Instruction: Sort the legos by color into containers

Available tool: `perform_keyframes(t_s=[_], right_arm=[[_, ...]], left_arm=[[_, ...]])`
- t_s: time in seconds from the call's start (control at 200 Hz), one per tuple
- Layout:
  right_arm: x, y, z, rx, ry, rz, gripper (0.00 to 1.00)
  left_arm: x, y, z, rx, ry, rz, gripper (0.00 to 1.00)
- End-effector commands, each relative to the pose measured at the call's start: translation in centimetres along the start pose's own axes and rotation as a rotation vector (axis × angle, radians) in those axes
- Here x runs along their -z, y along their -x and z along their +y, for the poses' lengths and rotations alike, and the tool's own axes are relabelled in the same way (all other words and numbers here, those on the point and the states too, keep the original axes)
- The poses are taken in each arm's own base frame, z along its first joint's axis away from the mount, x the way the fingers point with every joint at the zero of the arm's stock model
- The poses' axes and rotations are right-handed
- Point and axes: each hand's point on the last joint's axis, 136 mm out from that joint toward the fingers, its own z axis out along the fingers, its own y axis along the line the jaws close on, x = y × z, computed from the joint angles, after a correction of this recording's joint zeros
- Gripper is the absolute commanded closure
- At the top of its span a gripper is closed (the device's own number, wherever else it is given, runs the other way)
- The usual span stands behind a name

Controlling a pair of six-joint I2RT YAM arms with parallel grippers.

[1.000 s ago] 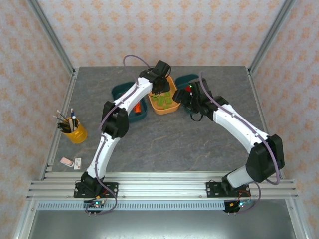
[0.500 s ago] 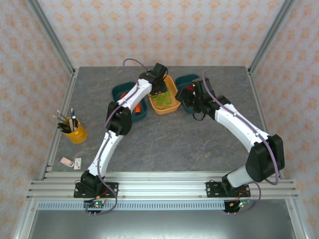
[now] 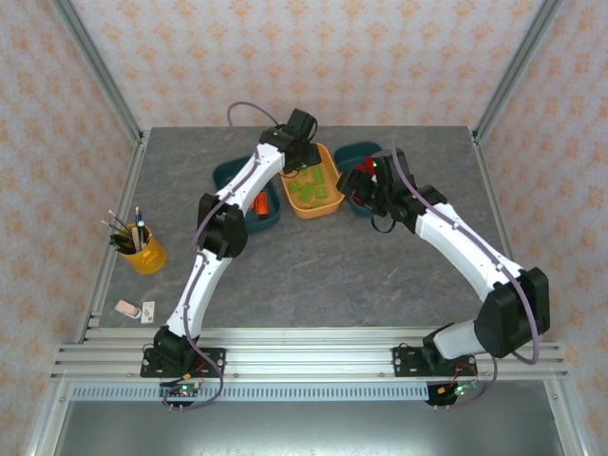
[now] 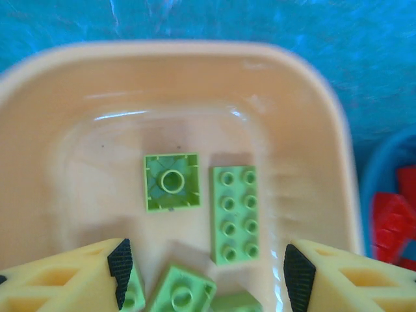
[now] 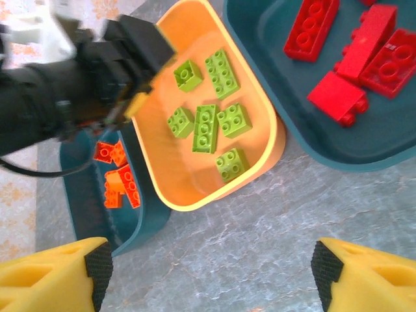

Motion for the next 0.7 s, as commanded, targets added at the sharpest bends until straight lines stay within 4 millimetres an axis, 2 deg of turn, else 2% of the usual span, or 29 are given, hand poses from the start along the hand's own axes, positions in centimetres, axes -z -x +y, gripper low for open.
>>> perform_keyframes(t_s=[0.0, 0.035, 0.05, 0.07, 0.14, 0.165, 0.18, 0.205, 0.23, 0.325, 0.395, 0.44, 0.505, 0.601, 0.651, 0.696], right_arm=[[3.3, 1.7, -1.3, 0.07, -0.083, -0.099, 0.13], [4.1, 1.9, -1.6, 0.084, -0.094, -0.124, 0.09], [4.4, 2.1, -1.8, 0.088, -0.102, -0.135, 0.04], [4.9, 2.2, -1.9, 0.094, -0.108, -0.149, 0.0], [6.4, 2.4, -2.7, 0.106, -0.14, -0.178, 0.0], [7.0, 2.4, -3.2, 0.107, -0.162, -0.187, 0.0], [7.2, 2.4, -3.4, 0.111, -0.172, -0.187, 0.0], [7.4, 2.3, -3.9, 0.12, -0.199, -0.185, 0.0], [8.6, 2.4, -4.0, 0.127, -0.197, -0.204, 0.0], [10.7, 2.5, -5.7, 0.141, -0.261, -0.258, 0.01], [11.5, 2.4, -7.1, 0.155, -0.329, -0.276, 0.01], [11.9, 2.5, -8.2, 0.152, -0.387, -0.29, 0.01], [12.4, 3.3, -9.8, 0.145, -0.483, -0.352, 0.01], [11.9, 3.8, -11.2, 0.182, -0.508, -0.451, 0.0], [11.6, 3.8, -12.0, 0.194, -0.511, -0.509, 0.0], [11.6, 3.7, -13.3, 0.187, -0.54, -0.576, 0.0]], left_arm=[[9.8, 2.7, -0.7, -0.007, -0.029, -0.086, 0.31], [11.1, 2.2, -0.4, -0.017, -0.028, -0.082, 0.3], [11.6, 1.9, -0.2, -0.022, -0.029, -0.082, 0.29], [12.3, 1.5, 0.1, -0.03, -0.032, -0.083, 0.23], [15.0, 0.0, 1.3, -0.052, -0.053, -0.105, 0.01], [15.5, -0.8, 1.8, -0.059, -0.056, -0.107, 0.0], [17.0, -0.7, 2.0, -0.059, -0.074, -0.129, 0.0], [17.6, -1.7, 2.9, -0.063, -0.067, -0.126, 0.0], [18.6, -2.3, 3.7, -0.06, -0.065, -0.131, 0.0], [20.5, -5.8, 6.5, -0.085, -0.071, -0.102, 0.0], [22.0, -7.7, 8.9, -0.109, -0.05, -0.125, 0.0], [24.0, -8.3, 10.7, -0.117, -0.021, -0.186, 0.0], [26.1, -9.0, 14.5, -0.144, 0.098, -0.267, 0.0], [29.0, -9.0, 21.6, -0.079, 0.419, -0.411, 0.0], [29.2, -9.7, 23.5, -0.129, 0.488, -0.428, 0.0], [28.4, -10.2, 23.8, -0.229, 0.485, -0.424, 0.0]])
